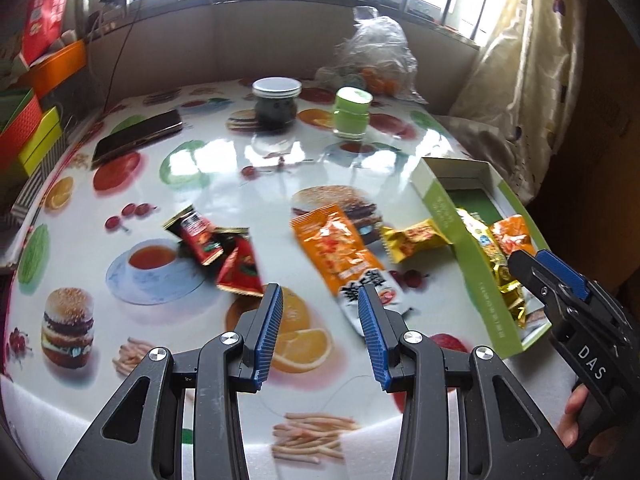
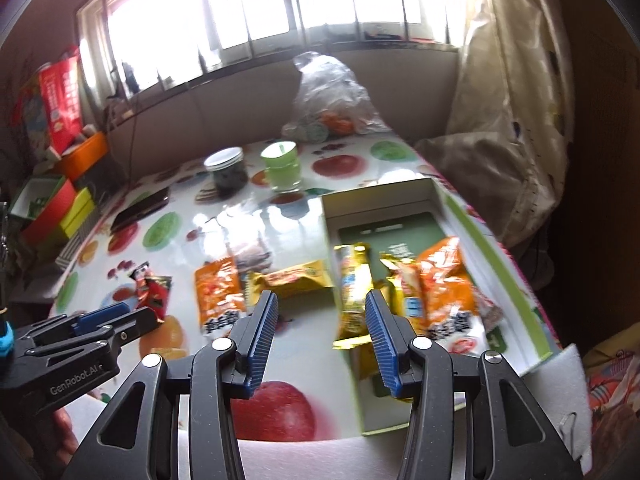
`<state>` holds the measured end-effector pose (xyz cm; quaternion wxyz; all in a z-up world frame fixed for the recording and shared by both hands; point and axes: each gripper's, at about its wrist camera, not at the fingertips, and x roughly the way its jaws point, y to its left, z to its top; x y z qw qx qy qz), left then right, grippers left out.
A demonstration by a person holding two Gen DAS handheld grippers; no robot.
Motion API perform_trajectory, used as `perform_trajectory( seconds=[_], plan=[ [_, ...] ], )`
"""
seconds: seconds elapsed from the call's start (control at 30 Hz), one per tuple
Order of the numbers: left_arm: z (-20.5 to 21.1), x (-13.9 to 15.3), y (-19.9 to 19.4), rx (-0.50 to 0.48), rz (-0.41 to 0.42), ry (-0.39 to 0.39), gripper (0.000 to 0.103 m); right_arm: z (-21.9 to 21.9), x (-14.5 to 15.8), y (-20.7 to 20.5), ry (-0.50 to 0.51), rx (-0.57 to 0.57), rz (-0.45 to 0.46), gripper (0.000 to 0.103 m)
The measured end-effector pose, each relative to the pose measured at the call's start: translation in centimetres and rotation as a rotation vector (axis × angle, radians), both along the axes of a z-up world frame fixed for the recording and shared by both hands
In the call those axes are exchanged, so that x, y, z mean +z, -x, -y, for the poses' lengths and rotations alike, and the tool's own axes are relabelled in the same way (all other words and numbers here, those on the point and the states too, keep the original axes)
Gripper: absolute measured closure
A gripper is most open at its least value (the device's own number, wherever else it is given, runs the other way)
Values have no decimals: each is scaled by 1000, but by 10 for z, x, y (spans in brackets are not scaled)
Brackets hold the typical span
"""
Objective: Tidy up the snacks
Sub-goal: 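Withdraw both open tools from the box back toward the snack pile, then move the left tool to the red candy packets while the right tool approaches another orange-and-white packet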
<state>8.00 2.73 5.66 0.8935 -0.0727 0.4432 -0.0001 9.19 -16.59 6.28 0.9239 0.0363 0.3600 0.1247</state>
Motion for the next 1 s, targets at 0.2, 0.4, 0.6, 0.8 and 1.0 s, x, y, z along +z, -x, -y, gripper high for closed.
perform_trajectory(
  seconds=[0.2, 0.4, 0.6, 0.8, 1.0],
  plan=[
    [-22, -11, 2, 42, -23, 11, 62, -27, -10, -9, 12, 66, -24, 58],
    [-42, -20, 3, 82, -42, 15, 62, -53, -25, -14, 27, 148, -57, 58],
    [-56, -28, 1, 100, -57, 28, 62, -77, -41, -21, 60, 220, -109, 58],
    [-67, -34, -1, 118, -66, 38, 62, -93, -55, -22, 71, 278, -150, 50],
    [-72, -39, -4, 119, -77, 46, 62, -101, -64, -27, 118, 302, -174, 46]
  ],
)
